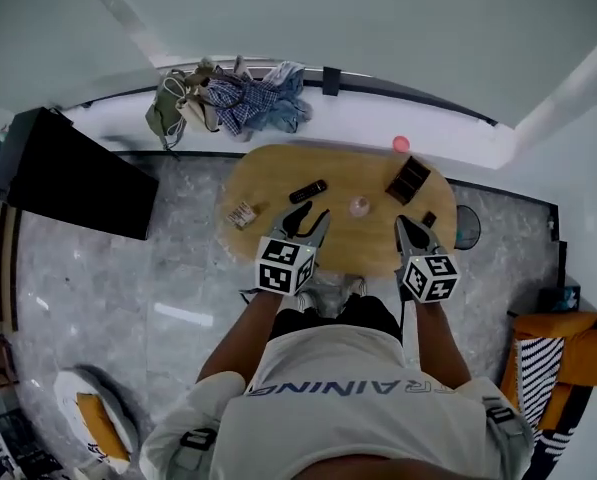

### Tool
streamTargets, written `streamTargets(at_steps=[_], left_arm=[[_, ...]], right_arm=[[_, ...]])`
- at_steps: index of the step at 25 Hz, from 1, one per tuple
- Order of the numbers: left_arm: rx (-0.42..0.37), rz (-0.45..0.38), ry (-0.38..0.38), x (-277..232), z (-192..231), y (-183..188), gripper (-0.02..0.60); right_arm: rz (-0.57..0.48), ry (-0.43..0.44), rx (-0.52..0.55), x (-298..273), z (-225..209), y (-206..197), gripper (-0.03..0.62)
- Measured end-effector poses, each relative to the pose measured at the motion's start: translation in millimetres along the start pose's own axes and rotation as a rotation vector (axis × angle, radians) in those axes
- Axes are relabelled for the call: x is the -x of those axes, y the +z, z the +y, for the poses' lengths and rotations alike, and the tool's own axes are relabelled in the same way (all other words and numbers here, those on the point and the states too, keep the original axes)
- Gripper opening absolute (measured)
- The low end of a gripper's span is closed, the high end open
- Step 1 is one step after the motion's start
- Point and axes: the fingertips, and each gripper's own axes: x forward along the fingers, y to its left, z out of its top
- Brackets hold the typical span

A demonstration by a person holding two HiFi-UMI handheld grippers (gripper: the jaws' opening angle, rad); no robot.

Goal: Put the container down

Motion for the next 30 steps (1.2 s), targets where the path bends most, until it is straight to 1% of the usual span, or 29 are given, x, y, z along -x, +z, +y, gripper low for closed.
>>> streamTargets(at_steps=[4, 6, 7, 9, 11, 14, 17, 24, 30], left_arm=[[-0.005, -0.079, -0.003, 32, -10, 27, 0.125], [-0.02, -0.125, 0.004, 44, -14, 44, 0.086], [-0.028, -0.148, 0.011, 50, -15, 53, 0.065], [-0.043, -0.187, 0.034, 59, -17, 67, 0.047], [-0.066, -0.208, 0.063, 66, -18, 77, 0.021], [-0.093, -0.216, 0.088, 73, -17, 83, 0.0], [-0.091, -0.223, 0.084, 76, -18, 84, 0.0], [-0.085, -0.22, 0.067, 74, -21, 82, 0.0], [-0.097, -0.213, 0.052, 72, -31, 82, 0.0]], right_arm=[[-0.081, -0.006, 0.047, 17, 15, 36, 0.015], [-0.131, -0.009, 0.068, 24, 21, 57, 0.015], [-0.157, -0.013, 0.075, 27, 23, 67, 0.015], [-0.206, -0.023, 0.088, 36, 26, 86, 0.015], [-0.235, -0.022, 0.109, 44, 32, 100, 0.015], [-0.223, 0.01, 0.156, 48, 50, 104, 0.014], [-0.219, 0.033, 0.162, 51, 59, 103, 0.014], [-0.23, 0.02, 0.146, 59, 55, 103, 0.015], [-0.229, 0.01, 0.137, 67, 50, 98, 0.014]])
